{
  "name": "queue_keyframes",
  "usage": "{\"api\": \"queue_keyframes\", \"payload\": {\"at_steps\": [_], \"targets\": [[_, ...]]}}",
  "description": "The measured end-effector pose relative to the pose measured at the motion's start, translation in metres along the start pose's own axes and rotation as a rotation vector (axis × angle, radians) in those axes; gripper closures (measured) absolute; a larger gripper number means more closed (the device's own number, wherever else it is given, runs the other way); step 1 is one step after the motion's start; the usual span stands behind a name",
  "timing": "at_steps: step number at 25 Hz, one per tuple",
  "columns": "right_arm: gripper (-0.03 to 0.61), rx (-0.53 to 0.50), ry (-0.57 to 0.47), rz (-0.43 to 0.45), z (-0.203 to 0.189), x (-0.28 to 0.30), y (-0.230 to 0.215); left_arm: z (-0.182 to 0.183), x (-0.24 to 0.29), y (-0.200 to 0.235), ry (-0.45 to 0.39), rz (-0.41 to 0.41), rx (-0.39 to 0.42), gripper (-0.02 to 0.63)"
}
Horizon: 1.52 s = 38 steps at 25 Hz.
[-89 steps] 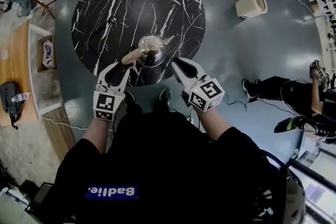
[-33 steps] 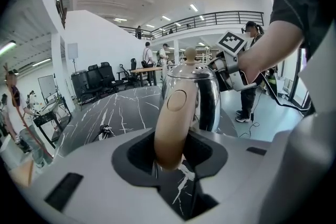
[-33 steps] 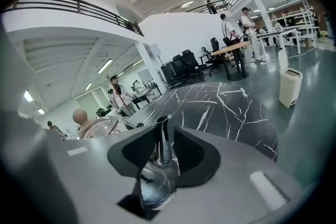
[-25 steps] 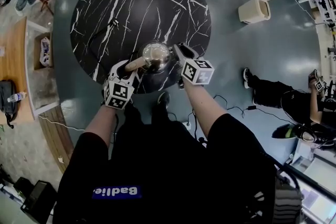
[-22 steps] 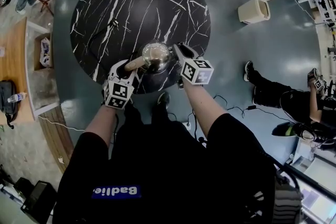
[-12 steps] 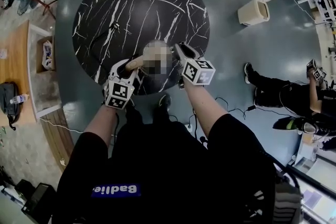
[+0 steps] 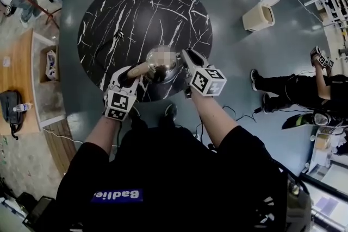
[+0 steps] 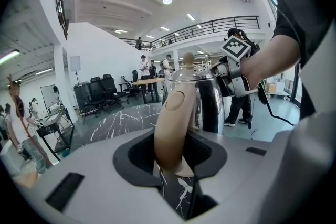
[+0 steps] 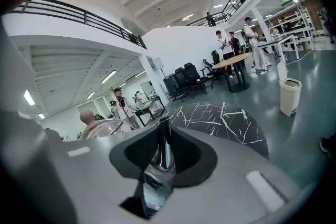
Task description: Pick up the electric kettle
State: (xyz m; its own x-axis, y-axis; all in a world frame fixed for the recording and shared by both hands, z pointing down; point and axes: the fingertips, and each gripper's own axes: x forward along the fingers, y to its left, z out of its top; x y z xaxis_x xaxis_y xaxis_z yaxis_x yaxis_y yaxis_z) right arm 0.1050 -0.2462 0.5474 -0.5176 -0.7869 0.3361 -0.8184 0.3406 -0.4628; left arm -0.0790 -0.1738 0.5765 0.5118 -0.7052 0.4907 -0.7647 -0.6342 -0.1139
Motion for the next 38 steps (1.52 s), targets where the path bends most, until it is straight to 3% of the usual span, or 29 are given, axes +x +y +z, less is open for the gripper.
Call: {"api": "queue_keyframes", "payload": {"at_steps": [20, 38], "targets": [[0.506, -0.019, -0.114, 0.086, 0.040, -0.104, 0.074, 0.074, -0.105, -0.033, -0.136, -0.031, 0.011, 0.492], [0.508, -0.034, -0.139, 0.080, 0.023, -0.152, 0.085, 0.074, -0.136, -0.067, -0.151, -0.073, -0.024, 0.492]]}}
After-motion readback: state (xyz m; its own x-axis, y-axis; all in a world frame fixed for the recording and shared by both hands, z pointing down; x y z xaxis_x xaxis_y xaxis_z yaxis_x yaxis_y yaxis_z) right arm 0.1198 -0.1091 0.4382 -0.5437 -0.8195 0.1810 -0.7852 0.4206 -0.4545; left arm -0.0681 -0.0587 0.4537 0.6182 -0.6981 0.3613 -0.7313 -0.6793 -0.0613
